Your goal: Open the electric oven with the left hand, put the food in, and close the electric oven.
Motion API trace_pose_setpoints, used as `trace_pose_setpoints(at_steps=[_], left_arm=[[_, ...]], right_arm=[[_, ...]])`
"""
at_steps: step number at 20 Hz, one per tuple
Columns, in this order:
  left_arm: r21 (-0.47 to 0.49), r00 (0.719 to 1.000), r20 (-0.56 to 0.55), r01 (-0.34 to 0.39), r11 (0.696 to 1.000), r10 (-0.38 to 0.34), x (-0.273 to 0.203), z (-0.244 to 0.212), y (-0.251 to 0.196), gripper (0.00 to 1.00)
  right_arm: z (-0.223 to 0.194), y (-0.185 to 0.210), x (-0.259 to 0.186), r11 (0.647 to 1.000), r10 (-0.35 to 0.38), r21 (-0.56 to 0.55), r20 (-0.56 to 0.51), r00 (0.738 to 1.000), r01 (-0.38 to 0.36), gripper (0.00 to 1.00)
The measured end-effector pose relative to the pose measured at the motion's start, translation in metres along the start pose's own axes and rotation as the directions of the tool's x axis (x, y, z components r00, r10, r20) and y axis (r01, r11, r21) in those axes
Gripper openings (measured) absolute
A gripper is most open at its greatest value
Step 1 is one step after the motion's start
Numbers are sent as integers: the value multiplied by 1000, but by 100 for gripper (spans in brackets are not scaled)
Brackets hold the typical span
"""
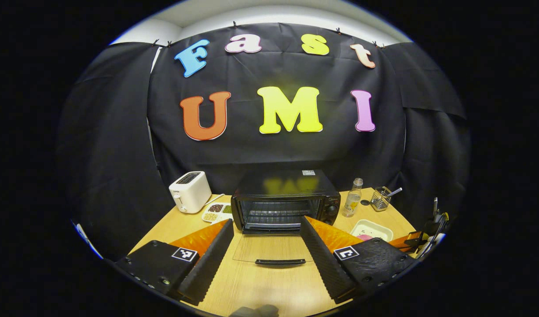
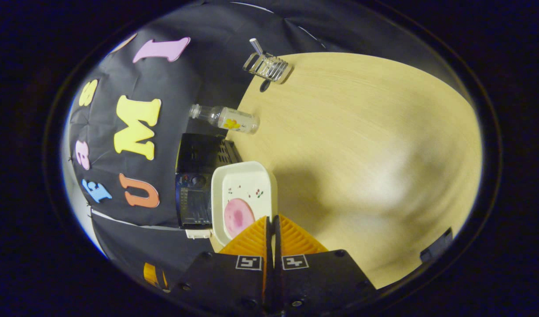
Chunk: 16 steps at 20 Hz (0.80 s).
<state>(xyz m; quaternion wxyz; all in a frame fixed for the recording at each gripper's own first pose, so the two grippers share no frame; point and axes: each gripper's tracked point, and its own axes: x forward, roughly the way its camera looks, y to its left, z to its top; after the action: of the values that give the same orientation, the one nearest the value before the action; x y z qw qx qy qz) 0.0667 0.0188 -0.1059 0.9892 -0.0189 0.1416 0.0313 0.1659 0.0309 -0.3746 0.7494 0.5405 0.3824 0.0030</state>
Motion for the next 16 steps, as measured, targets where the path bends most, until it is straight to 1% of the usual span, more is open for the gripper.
trace_pose_setpoints(at_steps=[3, 5, 7, 11, 13, 16], left_arm=[[10, 1000, 7, 13, 1000, -13, -8, -2, 22, 97], [25, 1000, 6, 20, 999, -21, -14, -7, 39, 97], [37, 1000, 15, 20, 999, -20, -21, -7, 57, 97], [23, 1000, 29, -7, 1000, 7, -31, -5, 91, 96], [16, 999, 28, -26, 1000, 25, -37, -6, 105, 96], [19, 998, 27, -62, 998, 62, -45, -11, 125, 96]], right_arm=[[-10, 10, 6, 999, -9, 44, 48, 999, 6, 3], [-47, 35, 23, 998, -2, 64, 45, 999, -1, 4], [-74, 55, 41, 998, 8, 65, 55, 998, -12, 4], [-125, 82, 75, 999, 8, 44, 21, 1000, -9, 4], [-143, 91, 90, 1000, 1, 31, 9, 1000, -1, 4], [-157, 106, 113, 1000, 7, 8, -8, 1000, -7, 4]])
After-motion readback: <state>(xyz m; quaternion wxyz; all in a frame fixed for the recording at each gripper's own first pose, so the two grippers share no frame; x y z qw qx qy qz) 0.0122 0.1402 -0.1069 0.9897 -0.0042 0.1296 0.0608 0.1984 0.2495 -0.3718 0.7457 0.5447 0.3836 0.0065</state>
